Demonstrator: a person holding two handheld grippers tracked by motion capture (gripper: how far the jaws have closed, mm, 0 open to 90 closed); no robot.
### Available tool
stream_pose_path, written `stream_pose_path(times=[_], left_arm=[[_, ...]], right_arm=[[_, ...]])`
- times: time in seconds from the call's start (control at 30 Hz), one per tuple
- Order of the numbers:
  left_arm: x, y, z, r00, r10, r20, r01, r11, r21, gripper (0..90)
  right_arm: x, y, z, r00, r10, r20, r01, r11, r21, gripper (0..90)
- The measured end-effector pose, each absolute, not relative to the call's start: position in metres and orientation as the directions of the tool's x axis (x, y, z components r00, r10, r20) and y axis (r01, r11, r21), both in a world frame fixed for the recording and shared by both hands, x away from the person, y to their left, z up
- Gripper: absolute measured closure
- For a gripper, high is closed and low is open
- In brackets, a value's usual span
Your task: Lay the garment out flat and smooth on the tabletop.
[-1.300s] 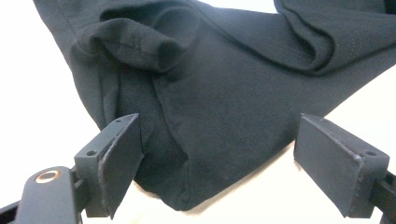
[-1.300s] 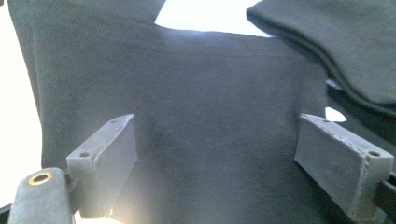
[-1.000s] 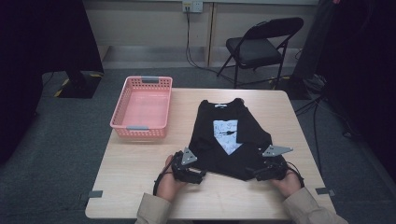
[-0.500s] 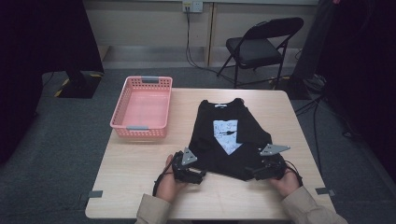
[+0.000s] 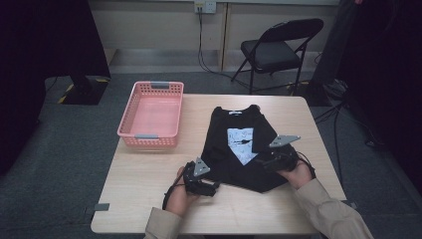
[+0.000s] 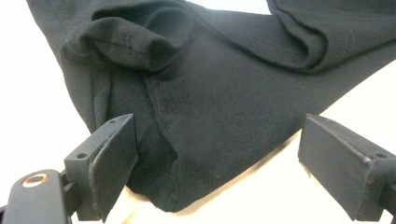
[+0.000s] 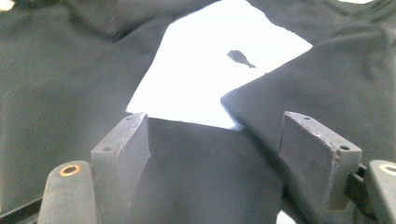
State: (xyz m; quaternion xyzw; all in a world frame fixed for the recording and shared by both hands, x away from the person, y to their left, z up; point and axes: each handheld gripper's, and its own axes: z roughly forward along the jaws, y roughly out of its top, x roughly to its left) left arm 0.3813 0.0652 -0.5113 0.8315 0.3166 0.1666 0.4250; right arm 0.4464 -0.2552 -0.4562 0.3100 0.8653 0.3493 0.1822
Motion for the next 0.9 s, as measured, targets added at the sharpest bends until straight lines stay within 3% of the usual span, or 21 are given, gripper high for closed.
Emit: stream_pose_path(times=[0.27, 0.43, 0.53, 0.9], left_arm=[[0.381, 0.065, -0.511, 0.744, 0.668, 0.008, 0.385, -0.439, 0.812, 11.8], [0.381, 0.065, -0.511, 0.744, 0.668, 0.008, 0.385, -0.438, 0.812, 11.8], [0.381, 0.065, -0.511, 0.744, 0.668, 0.008, 0.385, -0.438, 0.812, 11.8], [0.381, 0.065, -0.511, 0.744, 0.668, 0.008, 0.385, -0.438, 0.812, 11.8]], right_arm=[[0.473, -0.250, -0.454, -0.702, 0.706, -0.095, 0.434, 0.530, 0.728, 33.2], [0.488, -0.250, -0.462, -0.684, 0.724, -0.084, 0.472, 0.527, 0.707, 50.9], [0.491, -0.250, -0.465, -0.682, 0.728, -0.072, 0.485, 0.524, 0.701, 56.7], [0.492, -0.235, -0.477, -0.719, 0.691, -0.066, 0.483, 0.567, 0.667, 65.1]])
